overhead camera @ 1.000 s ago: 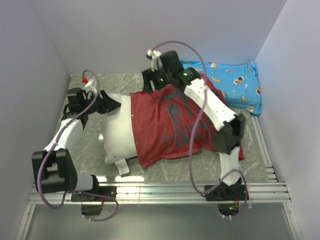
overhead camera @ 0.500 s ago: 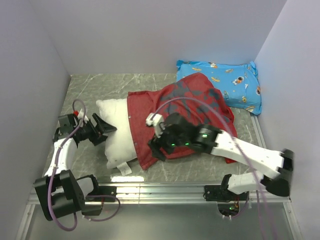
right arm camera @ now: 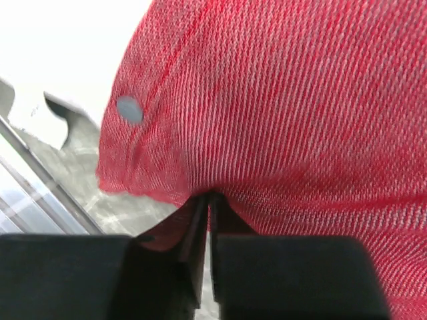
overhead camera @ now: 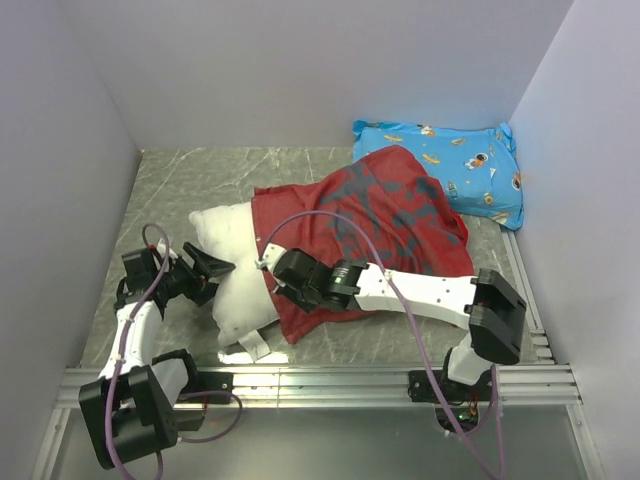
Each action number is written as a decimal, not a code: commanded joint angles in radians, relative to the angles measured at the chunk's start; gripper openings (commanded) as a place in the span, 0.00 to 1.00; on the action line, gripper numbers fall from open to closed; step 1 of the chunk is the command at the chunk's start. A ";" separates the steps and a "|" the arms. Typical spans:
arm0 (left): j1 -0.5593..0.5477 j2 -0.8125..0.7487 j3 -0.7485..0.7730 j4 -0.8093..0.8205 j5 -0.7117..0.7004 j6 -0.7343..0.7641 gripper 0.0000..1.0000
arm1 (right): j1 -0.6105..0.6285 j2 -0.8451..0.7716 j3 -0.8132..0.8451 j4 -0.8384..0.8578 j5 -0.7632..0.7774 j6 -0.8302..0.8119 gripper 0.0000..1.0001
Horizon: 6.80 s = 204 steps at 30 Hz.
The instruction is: Put the pillow into the pillowcase
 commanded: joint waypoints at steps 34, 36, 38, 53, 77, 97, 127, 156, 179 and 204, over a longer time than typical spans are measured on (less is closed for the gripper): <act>-0.186 0.118 0.028 0.596 -0.072 -0.310 0.00 | -0.182 -0.058 0.450 -0.096 -0.668 -0.064 0.74; -0.126 0.116 0.080 0.436 -0.063 -0.096 0.00 | -0.310 -0.120 0.468 -0.231 -0.579 -0.110 0.79; -0.044 0.121 0.161 0.358 -0.050 0.068 0.00 | -0.447 -0.137 0.531 -0.373 -0.467 -0.170 0.79; -0.132 0.001 0.456 -0.342 0.129 1.699 0.00 | -1.049 0.239 0.798 -0.592 -0.865 -0.255 0.97; -0.171 0.142 0.493 0.094 -0.086 0.955 0.63 | -0.772 0.481 0.924 -0.928 -1.224 -0.605 0.00; 0.050 0.369 1.202 -0.287 0.346 1.102 0.95 | -0.443 -0.192 0.424 -0.353 -0.616 -0.966 0.00; -0.372 0.330 1.094 -0.913 0.071 2.109 0.99 | -0.290 -0.402 0.177 -0.377 -0.528 -1.046 0.00; -0.369 0.266 0.918 -0.826 0.058 2.125 0.04 | -0.672 -0.347 0.594 -0.856 -0.684 -0.618 0.79; -0.370 0.257 0.913 -0.840 0.061 2.130 0.04 | -0.677 -0.459 0.473 -0.669 -0.536 -0.589 0.57; -0.396 0.263 0.924 -0.791 0.083 2.074 0.03 | -0.666 -0.527 0.313 -0.690 -0.537 -0.721 0.27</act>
